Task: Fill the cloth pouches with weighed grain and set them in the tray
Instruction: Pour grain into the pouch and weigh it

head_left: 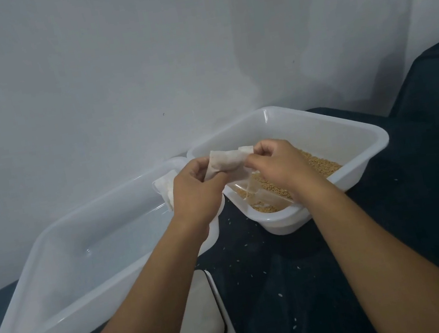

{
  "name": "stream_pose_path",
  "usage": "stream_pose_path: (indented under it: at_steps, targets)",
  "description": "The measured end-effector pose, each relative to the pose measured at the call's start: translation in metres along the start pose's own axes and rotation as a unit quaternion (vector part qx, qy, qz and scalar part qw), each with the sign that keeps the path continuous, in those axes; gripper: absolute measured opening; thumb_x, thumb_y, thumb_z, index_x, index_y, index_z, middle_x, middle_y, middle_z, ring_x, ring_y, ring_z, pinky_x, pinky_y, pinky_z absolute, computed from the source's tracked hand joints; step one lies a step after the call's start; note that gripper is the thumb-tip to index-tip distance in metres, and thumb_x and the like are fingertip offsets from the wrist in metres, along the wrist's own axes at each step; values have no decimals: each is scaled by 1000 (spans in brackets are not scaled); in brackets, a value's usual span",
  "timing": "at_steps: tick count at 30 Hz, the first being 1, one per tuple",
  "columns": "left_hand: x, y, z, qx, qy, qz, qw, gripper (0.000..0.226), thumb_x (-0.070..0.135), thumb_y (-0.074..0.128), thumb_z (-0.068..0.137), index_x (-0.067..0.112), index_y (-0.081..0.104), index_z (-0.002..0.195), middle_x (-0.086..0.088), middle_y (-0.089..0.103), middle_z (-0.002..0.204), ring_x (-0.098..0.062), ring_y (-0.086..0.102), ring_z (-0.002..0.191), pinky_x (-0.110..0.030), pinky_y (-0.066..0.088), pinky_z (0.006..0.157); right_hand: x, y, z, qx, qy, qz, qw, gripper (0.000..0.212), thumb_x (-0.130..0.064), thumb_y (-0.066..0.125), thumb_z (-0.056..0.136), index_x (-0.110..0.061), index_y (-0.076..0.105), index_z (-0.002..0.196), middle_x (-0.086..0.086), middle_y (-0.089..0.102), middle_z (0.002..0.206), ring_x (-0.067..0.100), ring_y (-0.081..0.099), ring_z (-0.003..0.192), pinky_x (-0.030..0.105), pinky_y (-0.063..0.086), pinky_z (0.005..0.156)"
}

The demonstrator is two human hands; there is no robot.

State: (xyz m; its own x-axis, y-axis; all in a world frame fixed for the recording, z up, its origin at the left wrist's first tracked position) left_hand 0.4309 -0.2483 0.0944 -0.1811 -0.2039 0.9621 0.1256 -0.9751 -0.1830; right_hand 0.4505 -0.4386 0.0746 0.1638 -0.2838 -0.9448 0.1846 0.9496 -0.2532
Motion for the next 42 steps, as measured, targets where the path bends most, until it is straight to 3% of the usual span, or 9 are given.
stream_pose_path:
  at_steps: [2, 6, 9, 14, 21, 26, 34, 38, 42]
  targets:
    - [-4, -1, 0, 12, -12, -16, 1000, 28, 7, 75, 86, 21, 72, 110, 7, 77, 97, -7, 73, 87, -26, 58, 80, -1, 0, 0, -3, -2, 0, 1000, 17, -30, 70, 87, -21, 62, 75, -1, 63, 77, 16, 59, 74, 37, 52, 67]
    - [-13, 1, 1, 4, -52, -64, 997, 27, 5, 73, 92, 17, 68, 116, 0, 74, 107, -14, 73, 99, -25, 61, 80, -2, 4, 0, -27, 6, 5, 1000, 11, -27, 66, 91, -21, 61, 83, 8, 70, 99, 27, 69, 98, 52, 59, 90]
    - [-13, 5, 0, -11, -59, -87, 994, 25, 4, 73, 93, 16, 66, 114, -5, 72, 111, -17, 74, 101, -24, 61, 77, 2, 7, 0, -46, 18, 12, 999, 7, -32, 67, 93, -28, 65, 98, -4, 72, 102, 17, 70, 95, 44, 60, 87]
    - [-9, 7, 1, -22, -45, -77, 996, 26, 2, 74, 91, 18, 66, 109, -3, 74, 108, -15, 75, 96, -21, 60, 78, 0, 10, -2, -63, 3, 38, 997, 37, -23, 79, 89, -28, 63, 122, -8, 75, 105, 8, 72, 92, 26, 54, 72]
    - [-8, 8, 2, -21, -40, -78, 996, 26, 0, 72, 92, 18, 66, 111, -6, 73, 112, -18, 73, 102, -27, 61, 87, -2, 9, -3, -65, -6, 42, 997, 38, -13, 78, 89, -24, 67, 124, -6, 78, 107, 12, 74, 97, 37, 62, 85]
    - [-12, 8, 0, -7, -57, -98, 994, 30, 2, 74, 91, 14, 65, 117, -7, 72, 114, -18, 72, 102, -21, 61, 80, -3, 7, -3, -54, -14, 26, 998, 27, -22, 76, 90, -30, 70, 116, -13, 78, 100, -1, 73, 86, 22, 55, 70]
    - [-10, 6, 0, -9, -52, -98, 994, 29, 1, 73, 91, 14, 65, 116, -8, 72, 114, -20, 73, 104, -24, 61, 83, -5, 9, -5, -71, -20, 18, 997, 35, -19, 78, 90, -27, 68, 122, -13, 78, 105, 3, 73, 94, 26, 59, 78]
    - [-12, 6, -1, -7, -57, -109, 992, 31, 0, 75, 90, 11, 65, 117, -8, 73, 112, -19, 73, 102, -22, 61, 81, -3, 8, -4, -68, -13, 34, 997, 37, -19, 78, 90, -28, 67, 124, -14, 77, 105, -3, 72, 86, 10, 52, 59]
    - [-13, 5, -1, -2, -56, -103, 993, 31, 0, 74, 91, 12, 65, 118, -6, 73, 111, -15, 73, 98, -19, 60, 78, -3, 10, -6, -78, -13, 14, 997, 46, -22, 81, 89, -32, 64, 130, -15, 75, 108, -1, 70, 93, 17, 52, 66]
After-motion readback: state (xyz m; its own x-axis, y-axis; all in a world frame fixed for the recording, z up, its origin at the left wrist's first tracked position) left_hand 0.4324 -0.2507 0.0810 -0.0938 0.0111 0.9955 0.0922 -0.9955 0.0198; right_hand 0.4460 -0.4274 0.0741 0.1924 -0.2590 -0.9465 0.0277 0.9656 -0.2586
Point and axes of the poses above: each hand's wrist, its own z-axis towards the middle knuckle, its own y-axis out of the palm, x = y × z, the point moved 9 cm from there along z, towards the middle knuckle
